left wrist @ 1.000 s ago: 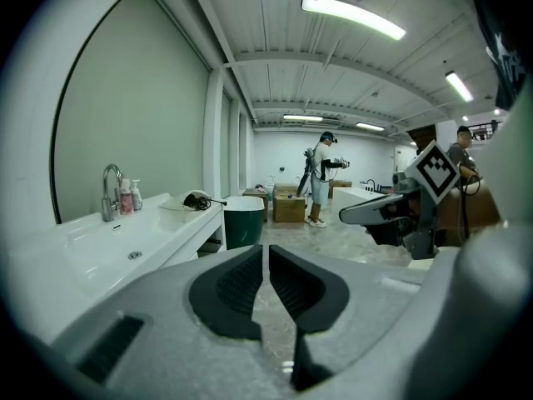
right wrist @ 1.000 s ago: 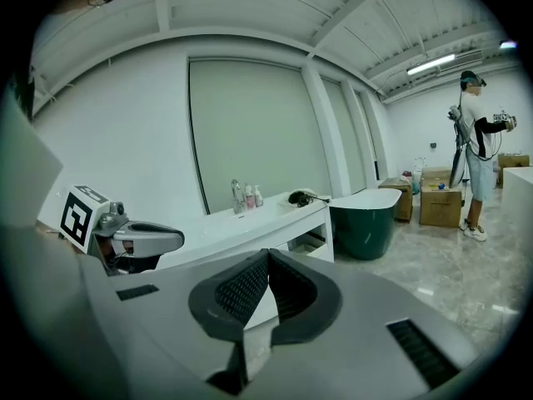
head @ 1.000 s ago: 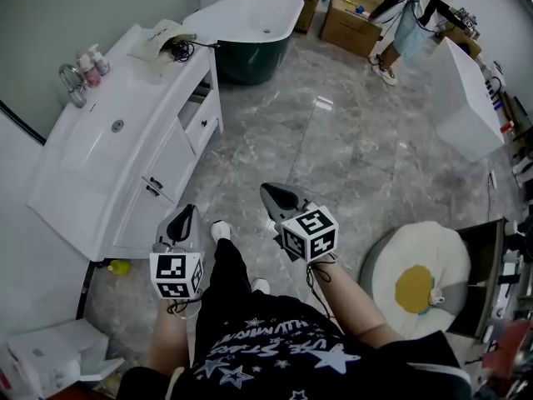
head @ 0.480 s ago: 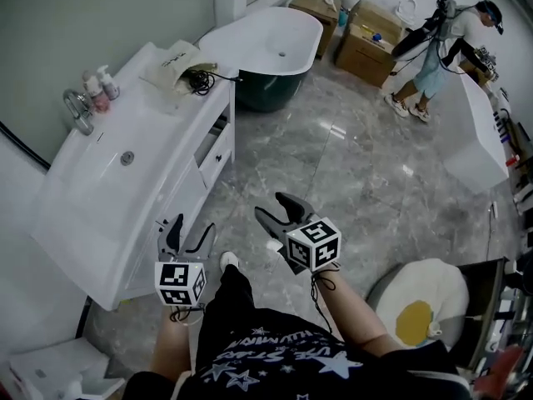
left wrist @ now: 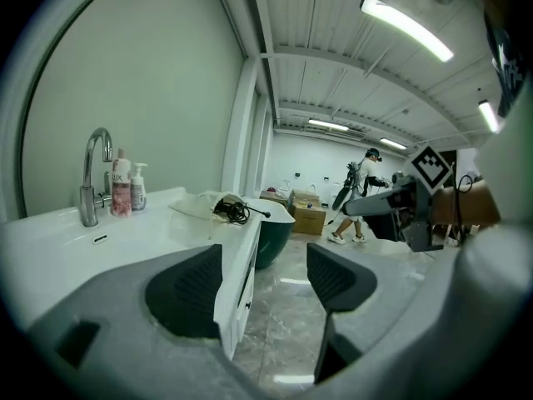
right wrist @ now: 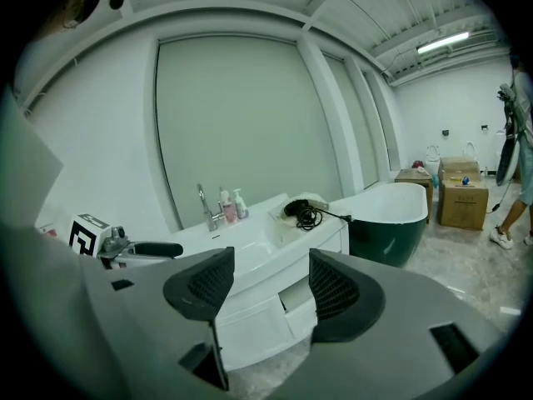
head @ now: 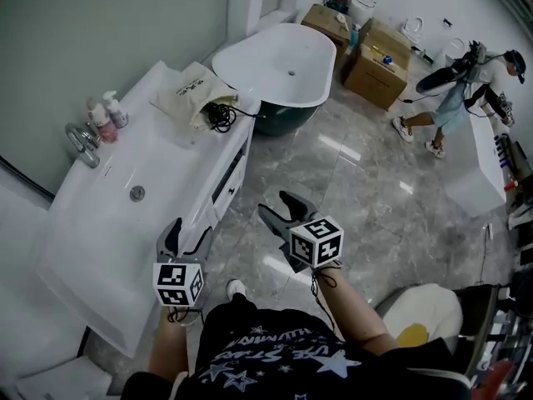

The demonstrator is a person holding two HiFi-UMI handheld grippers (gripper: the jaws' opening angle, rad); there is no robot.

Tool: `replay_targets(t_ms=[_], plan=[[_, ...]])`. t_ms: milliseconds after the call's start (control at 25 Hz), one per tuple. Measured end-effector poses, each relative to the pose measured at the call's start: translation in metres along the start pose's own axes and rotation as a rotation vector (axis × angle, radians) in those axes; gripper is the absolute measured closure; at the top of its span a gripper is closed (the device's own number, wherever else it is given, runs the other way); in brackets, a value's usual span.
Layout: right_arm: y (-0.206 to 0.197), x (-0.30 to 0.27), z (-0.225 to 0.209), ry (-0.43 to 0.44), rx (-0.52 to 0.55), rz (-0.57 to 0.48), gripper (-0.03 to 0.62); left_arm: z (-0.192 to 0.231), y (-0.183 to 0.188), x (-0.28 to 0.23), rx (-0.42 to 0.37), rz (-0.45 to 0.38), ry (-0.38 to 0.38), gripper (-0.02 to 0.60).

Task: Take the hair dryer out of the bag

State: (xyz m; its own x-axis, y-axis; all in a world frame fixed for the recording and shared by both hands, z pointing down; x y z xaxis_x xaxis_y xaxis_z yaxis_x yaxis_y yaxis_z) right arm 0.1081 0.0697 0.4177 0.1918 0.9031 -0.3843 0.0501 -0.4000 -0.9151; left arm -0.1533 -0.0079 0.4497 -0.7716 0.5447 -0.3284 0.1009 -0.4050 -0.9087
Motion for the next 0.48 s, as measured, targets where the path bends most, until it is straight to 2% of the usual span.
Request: replay_targets(t_ms=[280, 480], plan=[[0.014, -0.059, -0.014, 0.003, -0.003, 0.04, 0.327, 0.044, 0.01, -0.035, -0.003, 0.033, -0.004, 0.264], [0.029, -0.09, -0.033, 0.007, 0.055, 0.067, 0.332, 0.055, 0.02, -0.053, -0.011, 0.037, 0.02, 0.264]])
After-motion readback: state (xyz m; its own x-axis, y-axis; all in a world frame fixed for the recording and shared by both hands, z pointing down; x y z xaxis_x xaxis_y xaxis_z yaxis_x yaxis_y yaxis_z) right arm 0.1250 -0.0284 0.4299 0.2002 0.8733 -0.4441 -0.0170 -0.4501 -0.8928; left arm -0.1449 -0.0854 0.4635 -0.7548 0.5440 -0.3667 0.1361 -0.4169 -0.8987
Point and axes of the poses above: the fingertips, and each gripper's own axes: x backward along the fingers, z to its left, y out of its top, the point moved 9 cm from there along x, backward along the fingers, and after that the axes turned 7 degrees about x, right-handed, at the moved point
